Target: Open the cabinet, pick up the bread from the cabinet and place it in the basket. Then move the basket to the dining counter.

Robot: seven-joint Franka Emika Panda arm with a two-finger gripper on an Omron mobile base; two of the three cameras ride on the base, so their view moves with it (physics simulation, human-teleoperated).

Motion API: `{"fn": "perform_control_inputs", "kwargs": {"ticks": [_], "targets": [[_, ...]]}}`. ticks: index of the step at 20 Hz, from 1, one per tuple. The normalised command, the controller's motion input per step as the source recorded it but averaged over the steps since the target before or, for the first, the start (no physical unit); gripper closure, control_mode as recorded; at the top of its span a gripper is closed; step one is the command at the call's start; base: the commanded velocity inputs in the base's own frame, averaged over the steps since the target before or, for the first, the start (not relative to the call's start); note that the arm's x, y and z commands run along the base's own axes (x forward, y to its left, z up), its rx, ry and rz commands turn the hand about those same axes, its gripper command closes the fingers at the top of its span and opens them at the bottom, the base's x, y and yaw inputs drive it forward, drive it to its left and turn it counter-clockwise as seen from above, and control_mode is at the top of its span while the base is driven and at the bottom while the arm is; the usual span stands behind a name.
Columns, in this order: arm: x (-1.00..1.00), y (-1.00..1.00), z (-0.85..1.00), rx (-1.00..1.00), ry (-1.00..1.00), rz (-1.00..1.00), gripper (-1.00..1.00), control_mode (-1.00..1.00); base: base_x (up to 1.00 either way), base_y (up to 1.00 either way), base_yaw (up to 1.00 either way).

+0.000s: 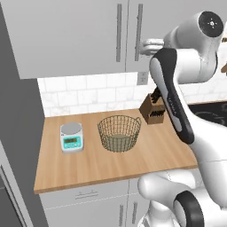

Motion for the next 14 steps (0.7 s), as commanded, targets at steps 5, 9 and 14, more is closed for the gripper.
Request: {"fn": "perform_control_inputs", "kwargs": {"ticks": [5, 9, 14], "targets": [[0.43, 0.34, 0.09, 0.01, -0.18, 0.00, -1.00, -1.00, 0.00, 0.00, 0.00], [0.35, -0.02, 0.01, 0.08, -0.08, 0.00, -1.00, -1.00, 0.00, 0.00, 0.00], [0.16, -0.11, 0.05, 0.13, -0.01, 0.00, -1.00, -1.00, 0.00, 0.00, 0.00]]}}
